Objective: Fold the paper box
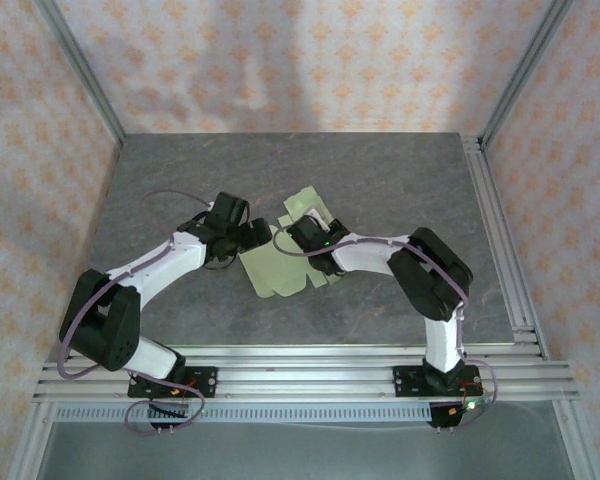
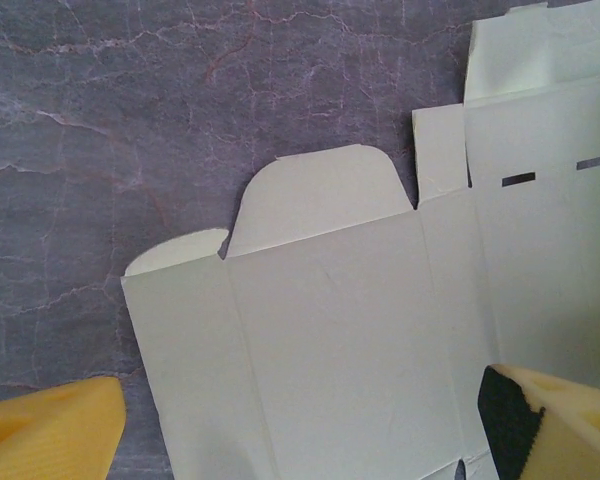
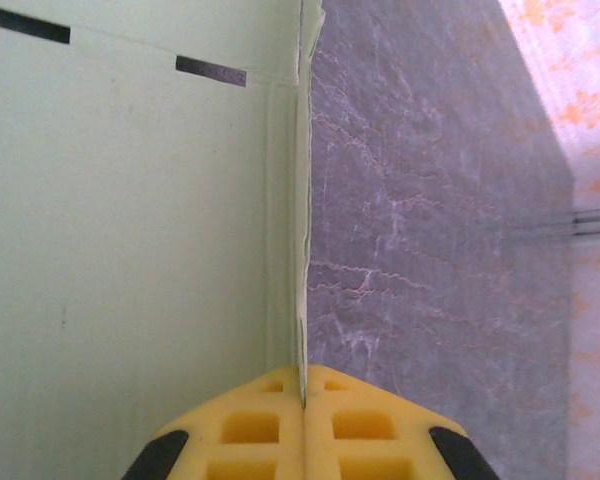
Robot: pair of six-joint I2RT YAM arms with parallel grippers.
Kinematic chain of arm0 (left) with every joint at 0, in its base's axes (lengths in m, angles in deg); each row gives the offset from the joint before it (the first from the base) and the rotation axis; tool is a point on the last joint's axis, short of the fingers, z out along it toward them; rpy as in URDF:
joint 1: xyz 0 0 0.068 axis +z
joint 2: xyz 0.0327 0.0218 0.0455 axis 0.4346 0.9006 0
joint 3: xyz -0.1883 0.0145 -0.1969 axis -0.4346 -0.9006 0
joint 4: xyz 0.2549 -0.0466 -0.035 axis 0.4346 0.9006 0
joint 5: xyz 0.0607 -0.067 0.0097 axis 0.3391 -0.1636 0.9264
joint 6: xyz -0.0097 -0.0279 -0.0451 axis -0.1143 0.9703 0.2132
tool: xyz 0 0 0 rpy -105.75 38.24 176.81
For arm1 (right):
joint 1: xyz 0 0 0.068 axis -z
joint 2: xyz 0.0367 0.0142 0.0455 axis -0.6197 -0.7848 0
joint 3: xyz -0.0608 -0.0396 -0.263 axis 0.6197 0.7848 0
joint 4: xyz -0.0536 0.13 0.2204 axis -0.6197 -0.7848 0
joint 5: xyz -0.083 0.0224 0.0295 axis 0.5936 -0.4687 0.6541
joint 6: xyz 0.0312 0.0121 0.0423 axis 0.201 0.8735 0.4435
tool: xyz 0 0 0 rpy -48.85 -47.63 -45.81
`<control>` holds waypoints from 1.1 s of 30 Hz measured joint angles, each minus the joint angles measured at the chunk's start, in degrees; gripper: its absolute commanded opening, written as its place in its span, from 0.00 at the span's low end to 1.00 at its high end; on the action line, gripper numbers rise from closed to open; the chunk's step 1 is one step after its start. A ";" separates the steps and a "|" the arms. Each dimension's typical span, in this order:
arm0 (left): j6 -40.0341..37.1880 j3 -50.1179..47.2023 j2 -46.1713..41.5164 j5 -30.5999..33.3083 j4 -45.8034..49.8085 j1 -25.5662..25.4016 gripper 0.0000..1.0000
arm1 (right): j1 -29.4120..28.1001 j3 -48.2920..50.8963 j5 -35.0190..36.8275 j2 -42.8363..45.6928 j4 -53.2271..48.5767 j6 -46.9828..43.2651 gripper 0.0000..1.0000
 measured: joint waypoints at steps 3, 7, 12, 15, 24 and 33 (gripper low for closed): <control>0.00 0.00 -0.33 0.37 0.02 0.00 0.93 | -0.35 -0.63 1.97 -0.83 0.13 -1.29 0.00; -0.22 -0.02 -0.79 0.81 0.15 0.00 0.94 | 0.85 -0.52 -1.11 -0.31 0.20 -0.33 0.00; -1.79 -0.02 -1.27 0.81 0.11 0.00 1.00 | 6.05 3.41 -14.56 6.12 1.46 1.55 0.00; -3.52 0.17 -1.42 0.76 0.13 0.26 1.00 | 9.18 5.60 -21.79 10.23 2.73 1.42 0.00; -13.07 7.72 6.84 -5.22 -3.61 2.93 1.00 | 14.97 7.61 -39.78 12.52 6.19 -0.24 0.00; -24.26 14.19 17.55 -10.34 -4.39 5.11 0.91 | 18.03 7.41 -49.83 12.50 7.04 -4.02 0.00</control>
